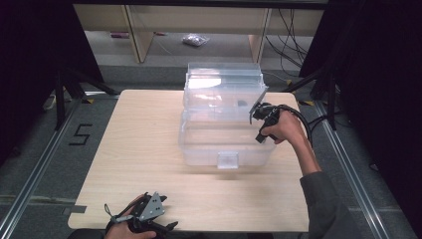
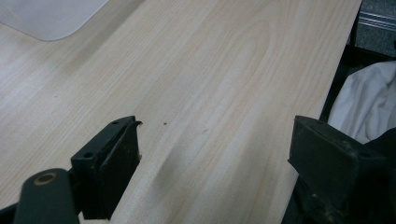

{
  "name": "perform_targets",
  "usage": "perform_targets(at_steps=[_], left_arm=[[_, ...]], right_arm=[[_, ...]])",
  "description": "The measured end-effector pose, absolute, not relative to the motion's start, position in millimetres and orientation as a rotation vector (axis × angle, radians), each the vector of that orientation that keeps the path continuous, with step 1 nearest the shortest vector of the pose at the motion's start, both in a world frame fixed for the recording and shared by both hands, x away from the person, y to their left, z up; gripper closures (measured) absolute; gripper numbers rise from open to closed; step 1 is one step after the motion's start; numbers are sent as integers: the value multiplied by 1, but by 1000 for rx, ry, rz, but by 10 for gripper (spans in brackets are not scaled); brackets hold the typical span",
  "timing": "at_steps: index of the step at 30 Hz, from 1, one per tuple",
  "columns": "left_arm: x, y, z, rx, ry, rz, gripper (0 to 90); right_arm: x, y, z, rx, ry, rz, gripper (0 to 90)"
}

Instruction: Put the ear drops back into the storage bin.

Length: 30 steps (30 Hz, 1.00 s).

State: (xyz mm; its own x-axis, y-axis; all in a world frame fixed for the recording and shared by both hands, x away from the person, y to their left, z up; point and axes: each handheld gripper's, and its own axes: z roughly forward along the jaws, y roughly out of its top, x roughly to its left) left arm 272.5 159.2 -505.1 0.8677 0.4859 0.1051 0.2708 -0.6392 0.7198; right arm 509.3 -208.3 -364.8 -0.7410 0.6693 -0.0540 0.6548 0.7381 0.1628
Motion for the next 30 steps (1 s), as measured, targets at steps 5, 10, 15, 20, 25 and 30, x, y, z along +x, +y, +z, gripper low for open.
perform_targets(at_steps=[5, 10, 15, 20, 25, 30], left_arm=[[273, 159, -505, 2292, 544, 379, 156], [273, 159, -505, 2294, 543, 379, 156], [272, 159, -506, 2295, 562, 368, 156], [272, 159, -506, 2299, 559, 369, 156], [272, 159, -506, 2292, 556, 370, 156], [271, 158, -506, 2295, 564, 347, 156]], right_arm=[[519, -208, -377, 1080, 2838, 158, 602], [519, -207, -386, 1147, 2824, 134, 602], [520, -206, -391, 1167, 2823, 136, 602], [523, -206, -400, 1184, 2823, 128, 602], [526, -205, -406, 1191, 2833, 112, 602], [528, -204, -410, 1219, 2834, 116, 602]])
